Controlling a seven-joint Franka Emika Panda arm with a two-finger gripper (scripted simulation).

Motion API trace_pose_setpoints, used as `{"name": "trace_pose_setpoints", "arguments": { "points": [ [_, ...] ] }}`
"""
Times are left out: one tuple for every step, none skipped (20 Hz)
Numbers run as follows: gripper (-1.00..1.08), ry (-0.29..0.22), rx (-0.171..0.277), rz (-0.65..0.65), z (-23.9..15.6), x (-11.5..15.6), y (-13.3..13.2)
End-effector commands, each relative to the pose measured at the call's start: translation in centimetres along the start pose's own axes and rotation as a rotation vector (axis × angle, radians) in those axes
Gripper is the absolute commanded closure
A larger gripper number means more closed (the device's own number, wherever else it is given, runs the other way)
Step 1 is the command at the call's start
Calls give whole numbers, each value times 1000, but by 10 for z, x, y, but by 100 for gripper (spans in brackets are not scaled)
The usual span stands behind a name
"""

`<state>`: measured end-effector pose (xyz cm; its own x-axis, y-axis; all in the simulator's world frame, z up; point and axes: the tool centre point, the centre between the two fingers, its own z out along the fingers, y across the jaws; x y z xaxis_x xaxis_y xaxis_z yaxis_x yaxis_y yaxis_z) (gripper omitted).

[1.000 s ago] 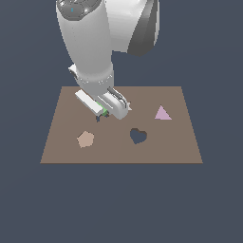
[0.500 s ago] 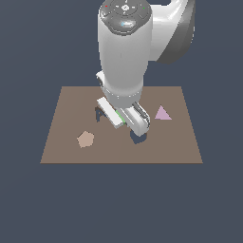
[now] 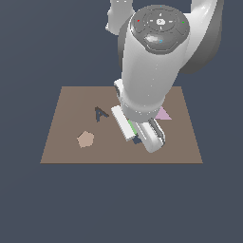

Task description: Insert a designated object into the corresponding slot on a board.

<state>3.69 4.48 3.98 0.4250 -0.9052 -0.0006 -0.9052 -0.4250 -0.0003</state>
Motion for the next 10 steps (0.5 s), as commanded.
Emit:
{"name": "trace_pose_setpoints", "arguments": {
  "points": [
    [108,0,0,28,-1,-2,-9],
    [108,0,0,37,-1,-2,-12],
    [108,0,0,44,-1,-2,-15],
    [108,0,0,50,-1,-3,-17],
    [108,0,0,56,-1,-3,-19],
    [108,0,0,60,-1,-3,-21],
    [108,0,0,64,-1,-3,-22],
    [108,0,0,67,-1,-3,-23],
    [108,0,0,69,-1,-3,-24],
    [108,0,0,70,-1,-3,-24]
  ]
}}
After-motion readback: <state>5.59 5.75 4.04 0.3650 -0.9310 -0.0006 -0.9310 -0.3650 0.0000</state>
